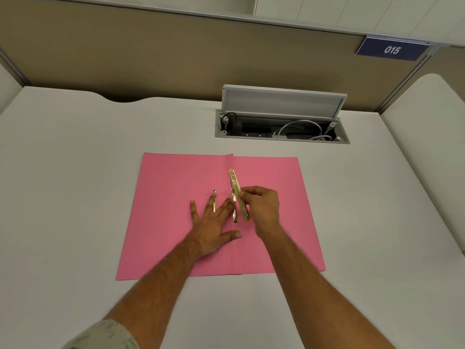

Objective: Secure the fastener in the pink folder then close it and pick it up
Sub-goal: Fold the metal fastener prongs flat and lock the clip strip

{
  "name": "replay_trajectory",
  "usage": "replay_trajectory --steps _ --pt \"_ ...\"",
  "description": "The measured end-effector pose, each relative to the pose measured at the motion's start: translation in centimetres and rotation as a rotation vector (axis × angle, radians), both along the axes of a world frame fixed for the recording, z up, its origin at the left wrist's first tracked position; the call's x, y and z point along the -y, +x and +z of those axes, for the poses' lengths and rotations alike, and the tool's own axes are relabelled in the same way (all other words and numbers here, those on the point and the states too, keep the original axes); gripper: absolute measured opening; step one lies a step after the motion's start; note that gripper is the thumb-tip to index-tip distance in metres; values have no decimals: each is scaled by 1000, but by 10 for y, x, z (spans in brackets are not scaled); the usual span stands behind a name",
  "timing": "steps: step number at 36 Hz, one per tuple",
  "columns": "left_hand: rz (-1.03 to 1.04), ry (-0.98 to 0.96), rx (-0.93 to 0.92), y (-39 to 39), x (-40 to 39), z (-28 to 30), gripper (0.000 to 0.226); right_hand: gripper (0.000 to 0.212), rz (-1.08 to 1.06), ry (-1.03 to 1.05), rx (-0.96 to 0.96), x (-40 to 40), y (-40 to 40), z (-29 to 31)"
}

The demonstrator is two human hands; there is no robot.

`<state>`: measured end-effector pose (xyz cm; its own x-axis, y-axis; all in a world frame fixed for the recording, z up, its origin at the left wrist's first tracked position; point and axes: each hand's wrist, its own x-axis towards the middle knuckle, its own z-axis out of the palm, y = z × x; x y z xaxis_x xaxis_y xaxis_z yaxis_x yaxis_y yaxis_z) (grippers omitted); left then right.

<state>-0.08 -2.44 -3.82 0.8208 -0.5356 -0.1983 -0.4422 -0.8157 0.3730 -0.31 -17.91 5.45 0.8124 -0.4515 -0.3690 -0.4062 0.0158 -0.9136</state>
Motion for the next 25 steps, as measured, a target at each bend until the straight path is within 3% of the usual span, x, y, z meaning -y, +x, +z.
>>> replay_trajectory --steps 17,25 --pt "9 -13 5 0 0 0 95 11 22 21 -78 -3 7 3" --pt "9 -27 18 0 0 1 96 13 3 188 -160 5 9 2"
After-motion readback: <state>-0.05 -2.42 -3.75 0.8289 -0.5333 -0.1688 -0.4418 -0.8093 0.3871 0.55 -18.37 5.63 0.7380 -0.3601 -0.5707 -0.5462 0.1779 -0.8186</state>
